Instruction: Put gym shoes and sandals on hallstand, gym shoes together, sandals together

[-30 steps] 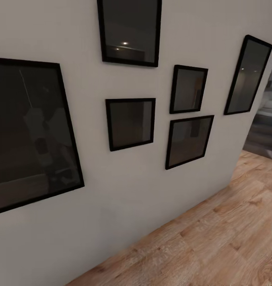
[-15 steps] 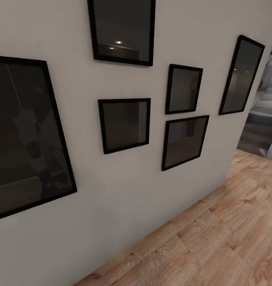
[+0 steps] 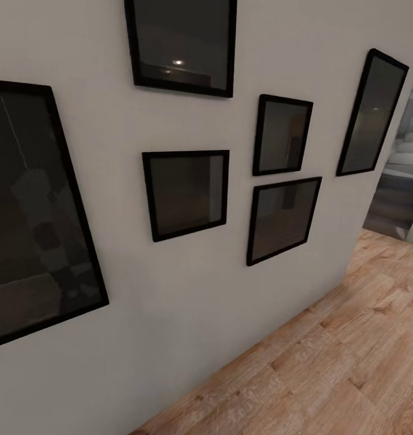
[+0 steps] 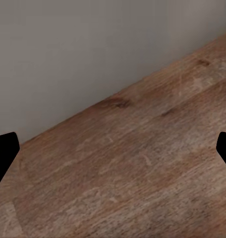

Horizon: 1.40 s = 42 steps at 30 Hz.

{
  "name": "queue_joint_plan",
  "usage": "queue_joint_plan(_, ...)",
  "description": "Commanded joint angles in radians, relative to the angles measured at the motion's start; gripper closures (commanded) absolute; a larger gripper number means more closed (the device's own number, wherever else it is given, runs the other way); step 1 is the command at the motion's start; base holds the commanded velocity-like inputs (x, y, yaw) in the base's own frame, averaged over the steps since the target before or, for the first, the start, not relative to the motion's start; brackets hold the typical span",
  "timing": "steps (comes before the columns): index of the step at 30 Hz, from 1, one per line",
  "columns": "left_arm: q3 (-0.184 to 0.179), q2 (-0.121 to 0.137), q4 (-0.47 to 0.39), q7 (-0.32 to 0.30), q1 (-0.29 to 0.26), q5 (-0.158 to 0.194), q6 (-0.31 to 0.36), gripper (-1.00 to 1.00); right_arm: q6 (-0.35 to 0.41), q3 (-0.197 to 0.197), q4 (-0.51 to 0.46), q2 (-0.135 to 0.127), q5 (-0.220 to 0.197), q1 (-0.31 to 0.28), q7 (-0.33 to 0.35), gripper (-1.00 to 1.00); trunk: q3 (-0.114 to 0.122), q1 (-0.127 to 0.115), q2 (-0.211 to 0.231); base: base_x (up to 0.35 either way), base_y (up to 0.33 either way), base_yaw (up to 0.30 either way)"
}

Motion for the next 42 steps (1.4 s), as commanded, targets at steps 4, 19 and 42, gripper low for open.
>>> queue_joint_plan(4, 0.001, 0.0, 0.001, 0.0, -0.001, 0.0, -0.003, -1.0, -0.003, 0.0, 0.001, 0.0, 0.0, 0.0, -0.001, -1.0, -0.001, 0.0, 0.0, 0.045, 0.0, -0.144)
queue_joint_plan(19, 0.001, 0.0, 0.0, 0.002, -0.002, 0.0, -0.003, -1.0, -0.003, 0.0, 0.001, 0.0, 0.0, 0.0, -0.001, -1.0, -0.001, 0.0, 0.0, 0.006, 0.0, -0.248)
queue_joint_plan(42, 0.001, 0.0, 0.0, 0.002, -0.002, 0.0, -0.003, -1.0, -0.003, 0.0, 0.001, 0.0, 0.0, 0.0, -0.001, -1.0, -0.001, 0.0, 0.0, 0.081, 0.0, -0.264)
